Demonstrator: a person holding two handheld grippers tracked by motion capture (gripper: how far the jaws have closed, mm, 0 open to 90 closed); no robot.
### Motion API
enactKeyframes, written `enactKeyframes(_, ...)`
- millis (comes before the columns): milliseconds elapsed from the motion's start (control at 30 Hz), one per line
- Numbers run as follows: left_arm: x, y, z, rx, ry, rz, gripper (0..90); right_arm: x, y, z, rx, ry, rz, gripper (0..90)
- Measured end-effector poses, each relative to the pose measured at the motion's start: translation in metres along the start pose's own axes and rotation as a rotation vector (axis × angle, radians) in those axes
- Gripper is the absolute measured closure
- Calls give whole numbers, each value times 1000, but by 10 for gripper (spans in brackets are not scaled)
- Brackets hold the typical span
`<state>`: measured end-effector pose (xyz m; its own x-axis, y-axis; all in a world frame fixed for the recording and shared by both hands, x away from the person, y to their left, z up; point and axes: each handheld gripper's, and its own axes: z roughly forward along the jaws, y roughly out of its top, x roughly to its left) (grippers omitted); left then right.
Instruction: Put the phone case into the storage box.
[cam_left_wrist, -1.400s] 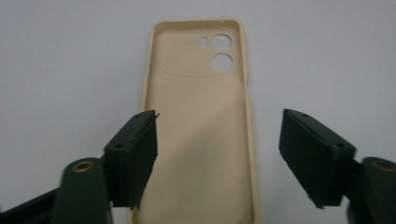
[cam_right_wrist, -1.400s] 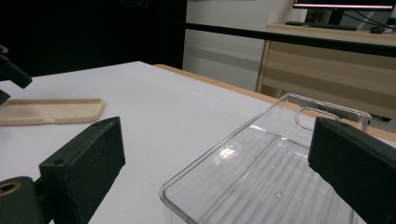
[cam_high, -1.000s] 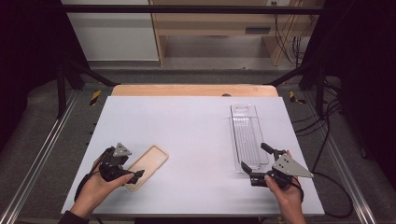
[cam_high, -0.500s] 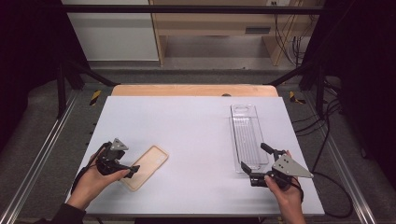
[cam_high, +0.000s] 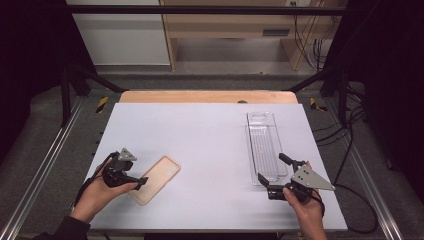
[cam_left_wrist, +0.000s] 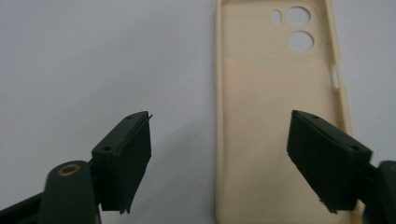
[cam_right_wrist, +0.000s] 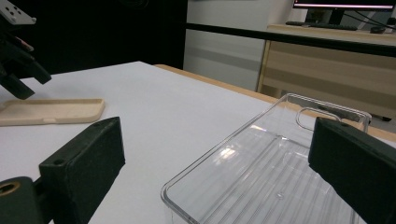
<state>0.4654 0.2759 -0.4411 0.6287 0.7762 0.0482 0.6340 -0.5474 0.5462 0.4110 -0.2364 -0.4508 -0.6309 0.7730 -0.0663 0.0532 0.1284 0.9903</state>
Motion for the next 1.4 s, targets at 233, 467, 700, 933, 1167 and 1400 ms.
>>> enactKeyframes(233, 0, 1, 3, 29, -28, 10, 376, 0, 0, 0, 1, 2, 0, 40)
enactKeyframes(467, 2, 1, 5, 54, -47, 12, 540, 0, 0, 0, -1, -1, 3, 40)
enactKeyframes(700, 5, 0, 7, 79, -56, 4, 641, 0, 0, 0, 1, -1, 1, 40)
enactKeyframes(933, 7, 0, 9, 97, -72, 10, 710, 0, 0, 0, 1, -1, 1, 40)
enactKeyframes(1167, 7, 0, 11, 112, -77, 19, 744, 0, 0, 0, 1, 0, 2, 40)
enactKeyframes(1400, 7, 1, 13, 120, -83, 22, 790, 0, 0, 0, 1, 0, 0, 40)
